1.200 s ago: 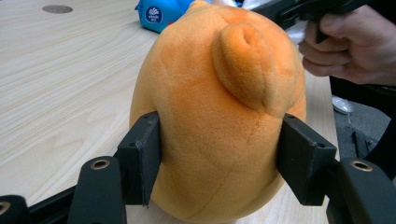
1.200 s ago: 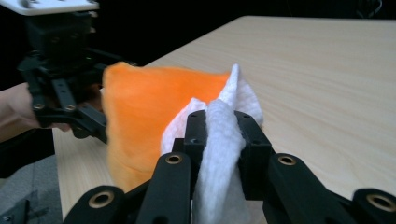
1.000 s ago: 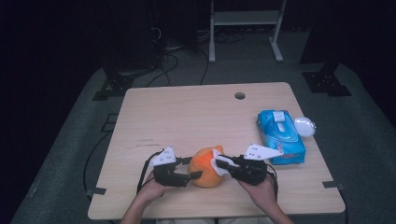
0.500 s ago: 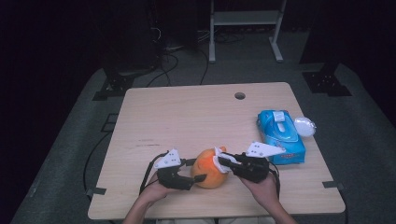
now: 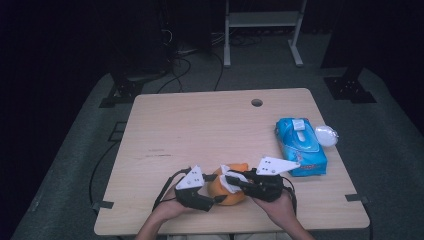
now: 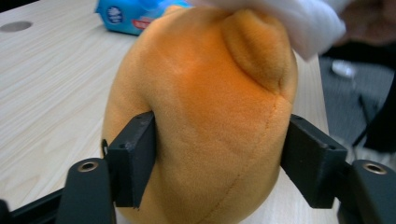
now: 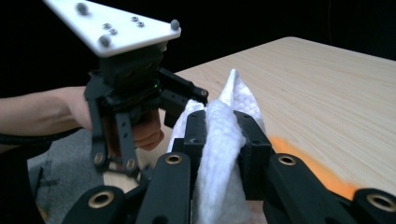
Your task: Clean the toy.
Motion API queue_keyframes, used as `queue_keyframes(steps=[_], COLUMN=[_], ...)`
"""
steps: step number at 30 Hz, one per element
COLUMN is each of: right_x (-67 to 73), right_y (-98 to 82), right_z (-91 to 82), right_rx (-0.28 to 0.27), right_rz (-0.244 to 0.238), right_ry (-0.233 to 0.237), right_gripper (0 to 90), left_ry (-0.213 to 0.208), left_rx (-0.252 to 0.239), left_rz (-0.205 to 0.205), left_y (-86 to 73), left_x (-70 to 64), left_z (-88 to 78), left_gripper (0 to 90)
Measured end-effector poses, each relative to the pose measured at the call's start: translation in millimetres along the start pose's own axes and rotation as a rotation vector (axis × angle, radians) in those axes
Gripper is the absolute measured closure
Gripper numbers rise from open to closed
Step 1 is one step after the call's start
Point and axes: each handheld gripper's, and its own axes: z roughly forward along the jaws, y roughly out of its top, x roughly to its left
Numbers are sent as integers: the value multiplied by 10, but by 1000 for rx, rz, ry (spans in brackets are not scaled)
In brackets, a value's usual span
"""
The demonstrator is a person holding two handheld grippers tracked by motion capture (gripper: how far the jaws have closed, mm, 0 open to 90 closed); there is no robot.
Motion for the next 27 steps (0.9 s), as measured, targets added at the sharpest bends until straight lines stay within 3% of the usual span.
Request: queue_keyframes(steps=[4, 8, 10, 15, 21, 27], right_x=[-181, -490, -586, -545, -668, -674], right_y=[-58, -193, -232, -192, -261, -261], right_z=[-47, -140, -178, -161, -187, -178], right_rx=[6, 2, -9, 2, 16, 40], right_rz=[42, 157, 211, 186, 235, 214], right_ry=[-61, -123, -122, -112, -126, -142], right_gripper=[758, 757, 758, 758, 757, 757], left_ry=[-7, -12, -20, -25, -19, -16], left_rx=[3, 4, 4, 12, 5, -7], left_rz=[19, 24, 18, 30, 22, 7], left_y=[-10, -16, -19, -27, -24, -30], left_x=[-21, -13, -8, -13, -15, -9], left_z=[7, 6, 4, -7, 2, 9], left_gripper=[336, 338, 338, 336, 337, 337])
